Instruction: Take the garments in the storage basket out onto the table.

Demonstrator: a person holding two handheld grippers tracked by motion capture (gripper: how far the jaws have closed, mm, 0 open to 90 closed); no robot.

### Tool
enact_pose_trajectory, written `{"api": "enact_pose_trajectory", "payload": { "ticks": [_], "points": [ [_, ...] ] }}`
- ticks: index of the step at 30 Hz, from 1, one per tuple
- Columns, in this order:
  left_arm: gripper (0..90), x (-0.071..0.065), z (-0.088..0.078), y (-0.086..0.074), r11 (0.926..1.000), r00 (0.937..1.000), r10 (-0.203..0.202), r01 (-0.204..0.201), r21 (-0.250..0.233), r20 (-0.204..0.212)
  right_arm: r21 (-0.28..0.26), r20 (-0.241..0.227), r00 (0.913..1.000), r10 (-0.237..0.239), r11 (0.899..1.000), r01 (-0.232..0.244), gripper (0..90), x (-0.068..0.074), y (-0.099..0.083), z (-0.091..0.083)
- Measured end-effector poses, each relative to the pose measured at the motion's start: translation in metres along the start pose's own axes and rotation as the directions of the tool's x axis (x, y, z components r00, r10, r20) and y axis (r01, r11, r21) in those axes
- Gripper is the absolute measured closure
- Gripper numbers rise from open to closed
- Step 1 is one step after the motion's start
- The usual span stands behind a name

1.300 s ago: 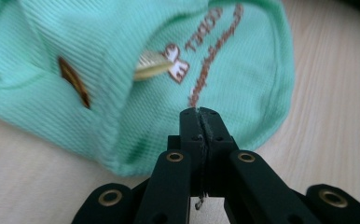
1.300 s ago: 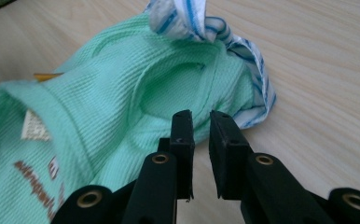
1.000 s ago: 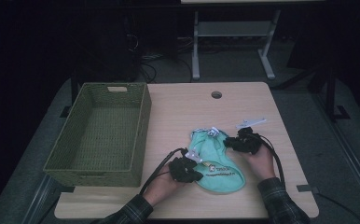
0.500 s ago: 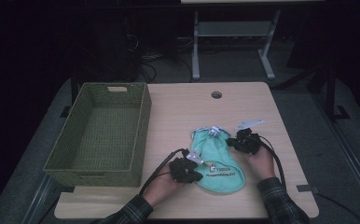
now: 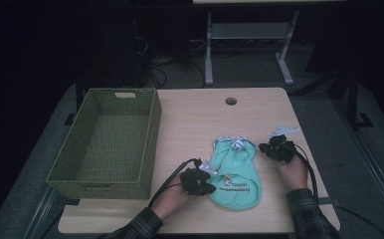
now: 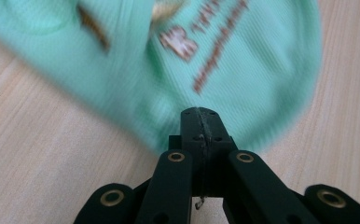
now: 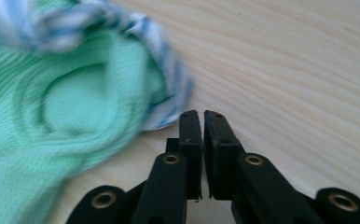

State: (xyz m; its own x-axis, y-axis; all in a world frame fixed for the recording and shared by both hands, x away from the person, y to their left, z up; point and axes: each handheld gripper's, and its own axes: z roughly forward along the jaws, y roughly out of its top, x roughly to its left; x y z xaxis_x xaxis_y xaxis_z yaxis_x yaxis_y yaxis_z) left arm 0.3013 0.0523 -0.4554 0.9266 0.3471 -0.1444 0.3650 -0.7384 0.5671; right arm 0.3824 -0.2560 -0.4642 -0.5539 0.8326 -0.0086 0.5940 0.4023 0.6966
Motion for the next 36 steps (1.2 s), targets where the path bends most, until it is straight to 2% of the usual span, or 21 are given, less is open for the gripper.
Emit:
{"api": "enact_pose_trajectory", "payload": {
  "ticks": [2, 8, 11, 12, 14, 17, 19, 20, 23, 24, 26, 29, 32, 33, 36],
  "points": [
    [89.3, 0.0, 0.0, 0.0, 1.0, 1.0, 0.0, 0.0, 0.002, 0.002, -0.017, -0.02, 0.9994, 0.027, 0.999, -0.027, 84.3, -0.001, 0.0, -0.006],
    [88.5, 0.0, -0.002, 0.002, 0.9999, 1.0, 0.0, 0.0, 0.012, 0.001, -0.055, -0.073, 0.9973, 0.003, 0.998, -0.007, 85.8, 0.008, 0.004, -0.016],
    [89.2, 0.003, -0.012, 0.007, 0.9991, 0.9999, -0.014, 0.014, -0.041, 0.008, -0.076, -0.104, 0.9946, 0.009, 0.997, -0.017, 88.6, 0.008, 0.01, -0.017],
    [89.4, 0.003, -0.014, 0.008, 0.998, 0.9998, -0.02, 0.02, -0.06, 0.001, -0.082, -0.116, 0.9931, 0.015, 0.996, -0.025, 89.5, 0.008, 0.014, -0.016],
    [89.4, 0.007, -0.021, 0.012, 0.9961, 0.9995, -0.015, 0.013, -0.087, -0.028, -0.073, -0.119, 0.9928, -0.005, 0.997, -0.004, 89.7, 0.008, 0.018, -0.013],
    [89.3, 0.016, -0.026, 0.018, 0.9914, 0.9972, -0.045, 0.037, -0.125, -0.06, -0.074, -0.14, 0.9902, 0.005, 0.997, -0.015, 89.7, 0.007, 0.024, -0.004],
    [89.2, 0.024, -0.024, 0.021, 0.9922, 0.9958, -0.055, 0.046, -0.116, -0.073, -0.06, -0.157, 0.9876, 0.01, 0.998, -0.019, 89.7, 0.007, 0.026, 0.004],
    [89.0, 0.027, -0.02, 0.021, 0.9908, 0.9945, -0.073, 0.064, -0.119, -0.075, -0.054, -0.163, 0.9865, 0.011, 0.998, -0.02, 89.7, 0.008, 0.026, 0.009],
    [88.9, 0.033, -0.01, 0.02, 0.995, 0.9939, -0.068, 0.062, -0.078, -0.087, -0.021, -0.178, 0.9841, 0.003, 1.0, -0.007, 89.7, 0.014, 0.027, 0.02],
    [89.0, 0.034, -0.008, 0.02, 0.9957, 0.9938, -0.066, 0.06, -0.071, -0.09, -0.017, -0.173, 0.9848, -0.012, 1.0, 0.009, 89.7, 0.015, 0.026, 0.023],
    [88.9, 0.034, -0.005, 0.021, 0.9962, 0.9942, -0.063, 0.057, -0.066, -0.088, -0.004, -0.173, 0.9849, -0.014, 1.0, 0.014, 89.7, 0.016, 0.025, 0.027],
    [89.0, 0.032, 0.001, 0.021, 0.9971, 0.9939, -0.062, 0.058, -0.05, -0.091, 0.003, -0.17, 0.9853, -0.017, 1.0, 0.018, 89.7, 0.015, 0.024, 0.028],
    [89.4, 0.031, 0.007, 0.02, 0.9996, 0.9945, -0.029, 0.029, 0.0, -0.101, 0.006, -0.164, 0.9861, -0.024, 1.0, 0.026, 89.7, 0.015, 0.023, 0.028],
    [89.5, 0.029, 0.008, 0.019, 0.9994, 0.994, -0.033, 0.032, -0.013, -0.104, 0.011, -0.157, 0.987, -0.033, 0.999, 0.035, 89.7, 0.015, 0.022, 0.027],
    [89.6, 0.029, 0.006, 0.019, 0.9998, 0.9936, -0.017, 0.017, 0.006, -0.112, 0.019, -0.132, 0.99, -0.05, 0.998, 0.053, 89.8, 0.012, 0.021, 0.026]
  ]
}}
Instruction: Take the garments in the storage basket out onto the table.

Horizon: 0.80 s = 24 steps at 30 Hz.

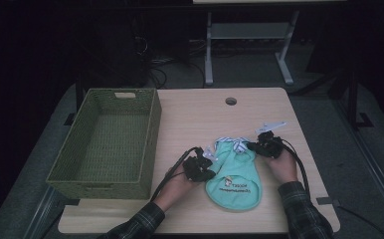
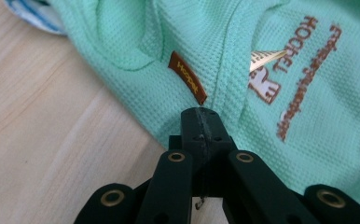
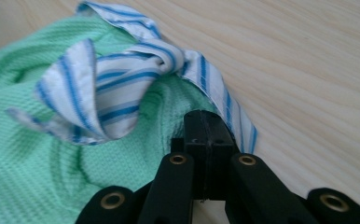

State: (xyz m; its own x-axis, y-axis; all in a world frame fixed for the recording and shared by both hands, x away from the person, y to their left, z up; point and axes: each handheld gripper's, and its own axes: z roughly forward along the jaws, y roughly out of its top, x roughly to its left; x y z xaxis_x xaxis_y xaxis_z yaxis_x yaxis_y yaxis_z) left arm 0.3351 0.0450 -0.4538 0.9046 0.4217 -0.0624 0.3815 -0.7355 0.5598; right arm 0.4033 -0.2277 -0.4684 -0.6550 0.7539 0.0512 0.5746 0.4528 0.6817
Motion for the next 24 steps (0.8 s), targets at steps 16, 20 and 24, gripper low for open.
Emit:
{"api": "enact_pose_trajectory", "payload": {
  "ticks": [16, 20, 24],
  "points": [
    [88.4, 0.004, -0.002, -0.001, 0.9987, 0.9993, -0.035, 0.036, -0.035, 0.008, -0.069, 0.004, 0.9994, 0.034, 0.997, -0.033, 89.2, -0.003, -0.007, -0.032],
    [88.5, 0.01, -0.009, 0.005, 0.9974, 0.9991, -0.043, 0.043, -0.059, 0.001, -0.072, -0.027, 0.9995, 0.018, 0.997, -0.019, 89.8, 0.008, -0.015, -0.045],
    [88.5, 0.023, -0.012, 0.015, 0.9945, 0.9981, -0.057, 0.055, -0.09, -0.023, -0.052, -0.054, 0.9985, 0.004, 0.999, -0.006, 89.8, 0.021, -0.023, -0.051]
  ]
}}
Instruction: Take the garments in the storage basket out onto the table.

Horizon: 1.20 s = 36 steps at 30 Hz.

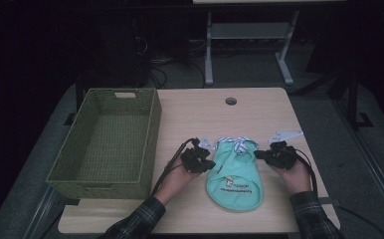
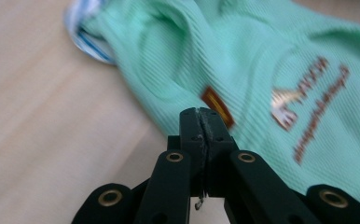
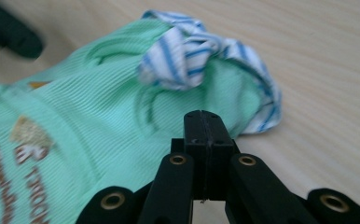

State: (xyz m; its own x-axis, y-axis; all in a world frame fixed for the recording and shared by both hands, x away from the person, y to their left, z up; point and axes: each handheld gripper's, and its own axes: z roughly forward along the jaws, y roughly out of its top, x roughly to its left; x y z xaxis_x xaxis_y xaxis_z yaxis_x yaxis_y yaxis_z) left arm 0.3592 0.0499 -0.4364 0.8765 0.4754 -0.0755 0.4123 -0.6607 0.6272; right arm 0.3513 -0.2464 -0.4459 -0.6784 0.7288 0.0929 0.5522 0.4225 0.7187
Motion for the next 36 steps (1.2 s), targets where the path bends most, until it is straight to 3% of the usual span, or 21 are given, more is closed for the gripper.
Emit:
{"api": "enact_pose_trajectory", "payload": {
  "ticks": [10, 13, 20, 22, 24, 31, 36],
  "points": [
    [88.4, 0.037, 0.022, 0.034, 0.9972, 0.9981, -0.053, 0.051, -0.055, -0.031, 0.022, -0.051, 0.9985, -0.021, 1.0, 0.022, 89.8, 0.025, -0.012, -0.009],
    [88.5, 0.041, 0.034, 0.04, 0.9956, 0.9965, -0.073, 0.071, -0.061, -0.04, 0.039, -0.061, 0.9975, -0.036, 0.998, 0.038, 89.8, 0.03, -0.014, -0.006],
    [89.4, 0.05, 0.061, 0.043, 0.9977, 0.9946, -0.068, 0.068, -0.001, -0.078, 0.113, -0.04, 0.9973, -0.062, 0.991, 0.066, 89.8, 0.034, -0.02, 0.001],
    [89.6, 0.052, 0.062, 0.042, 0.9958, 0.9931, -0.09, 0.088, -0.024, -0.075, 0.145, -0.012, 0.9965, -0.083, 0.986, 0.083, 89.9, 0.034, -0.025, 0.002],
    [89.6, 0.052, 0.061, 0.042, 0.9968, 0.992, -0.08, 0.079, -0.014, -0.097, 0.137, -0.02, 0.9976, -0.066, 0.988, 0.068, 90.0, 0.032, -0.029, -0.002],
    [89.7, 0.055, 0.057, 0.037, 0.9958, 0.9903, -0.091, 0.09, -0.016, -0.105, 0.149, -0.003, 0.9981, -0.061, 0.987, 0.061, 90.0, 0.031, -0.042, -0.017],
    [88.7, 0.053, 0.054, 0.033, 0.9941, 0.9926, -0.104, 0.101, -0.038, -0.064, 0.141, -0.021, 0.9985, -0.05, 0.989, 0.052, 89.8, 0.029, -0.042, -0.017]
  ]
}}
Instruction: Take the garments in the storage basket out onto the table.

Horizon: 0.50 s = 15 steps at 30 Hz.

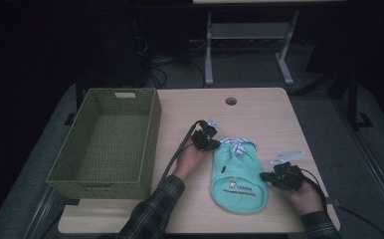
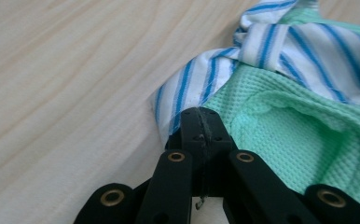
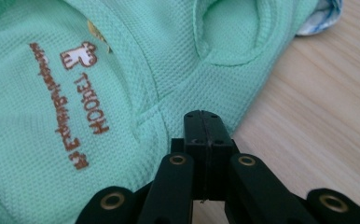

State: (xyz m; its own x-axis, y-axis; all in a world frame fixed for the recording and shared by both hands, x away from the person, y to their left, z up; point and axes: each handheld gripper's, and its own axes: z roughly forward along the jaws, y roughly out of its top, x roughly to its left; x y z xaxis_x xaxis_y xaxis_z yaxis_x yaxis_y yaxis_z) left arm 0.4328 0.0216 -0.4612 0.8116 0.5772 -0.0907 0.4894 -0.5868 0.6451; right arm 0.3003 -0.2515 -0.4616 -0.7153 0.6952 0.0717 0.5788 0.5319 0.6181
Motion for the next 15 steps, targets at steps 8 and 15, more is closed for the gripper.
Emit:
{"api": "enact_pose_trajectory", "payload": {
  "ticks": [8, 15],
  "points": [
    [81.3, 0.002, -0.021, -0.004, 0.9999, 0.9993, 0.002, -0.002, -0.015, 0.037, -0.065, -0.019, 0.9997, 0.018, 0.998, -0.019, 84.4, -0.006, 0.006, -0.007],
    [62.4, 0.006, -0.033, -0.004, 0.9987, 0.9998, -0.005, 0.006, -0.051, 0.018, -0.101, -0.007, 0.9997, 0.025, 0.995, -0.026, 71.1, -0.014, 0.017, -0.009]
  ]
}}
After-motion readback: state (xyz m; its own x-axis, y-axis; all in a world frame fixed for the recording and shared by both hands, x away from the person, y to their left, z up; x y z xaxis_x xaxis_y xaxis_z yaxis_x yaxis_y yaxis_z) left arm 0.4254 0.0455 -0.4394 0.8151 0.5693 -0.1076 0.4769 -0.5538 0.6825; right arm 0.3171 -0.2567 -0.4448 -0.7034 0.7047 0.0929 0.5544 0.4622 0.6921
